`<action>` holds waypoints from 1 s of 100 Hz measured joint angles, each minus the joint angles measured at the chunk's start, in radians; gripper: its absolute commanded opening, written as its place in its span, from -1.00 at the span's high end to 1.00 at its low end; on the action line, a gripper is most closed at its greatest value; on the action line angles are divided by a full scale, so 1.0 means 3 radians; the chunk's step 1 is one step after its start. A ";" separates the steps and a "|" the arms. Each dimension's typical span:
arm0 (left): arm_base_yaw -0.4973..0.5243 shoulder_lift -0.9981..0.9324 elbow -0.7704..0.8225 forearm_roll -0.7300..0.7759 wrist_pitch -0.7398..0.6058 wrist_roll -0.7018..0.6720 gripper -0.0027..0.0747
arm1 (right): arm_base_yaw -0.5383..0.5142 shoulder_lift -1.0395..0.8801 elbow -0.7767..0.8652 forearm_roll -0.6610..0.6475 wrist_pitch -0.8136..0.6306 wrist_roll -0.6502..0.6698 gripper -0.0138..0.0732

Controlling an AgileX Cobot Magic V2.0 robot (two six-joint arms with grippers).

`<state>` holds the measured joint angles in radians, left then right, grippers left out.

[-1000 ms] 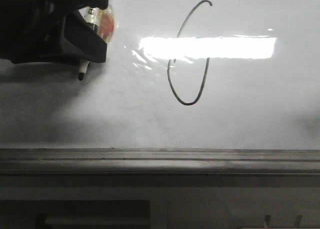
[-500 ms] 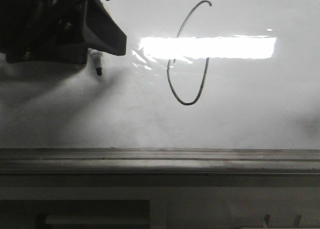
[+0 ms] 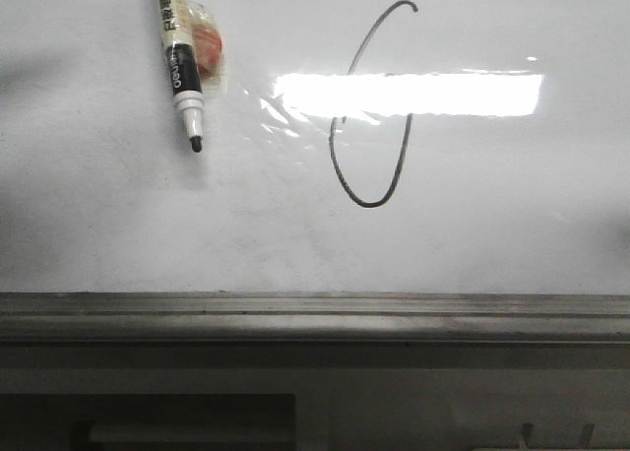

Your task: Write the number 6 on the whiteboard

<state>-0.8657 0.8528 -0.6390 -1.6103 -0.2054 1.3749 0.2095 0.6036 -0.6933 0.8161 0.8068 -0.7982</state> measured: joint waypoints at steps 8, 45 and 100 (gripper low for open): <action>0.0000 -0.0242 0.0000 0.0000 0.0000 0.0194 -0.34 | 0.0000 -0.0135 0.0000 0.0134 -0.0300 0.0010 0.20; 0.0000 -0.1279 0.0362 -0.0087 0.0078 0.0345 0.98 | 0.0000 -0.0676 0.0244 0.0298 -0.0769 -0.0091 0.80; 0.0000 -0.2828 0.1536 0.0075 0.0436 0.0345 0.98 | 0.0000 -0.2048 0.1530 0.0306 -0.1179 -0.0247 0.80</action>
<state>-0.8657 0.0044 -0.1782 -1.5876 -0.0745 1.4785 0.2095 -0.0108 -0.2343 0.9079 0.4531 -0.8724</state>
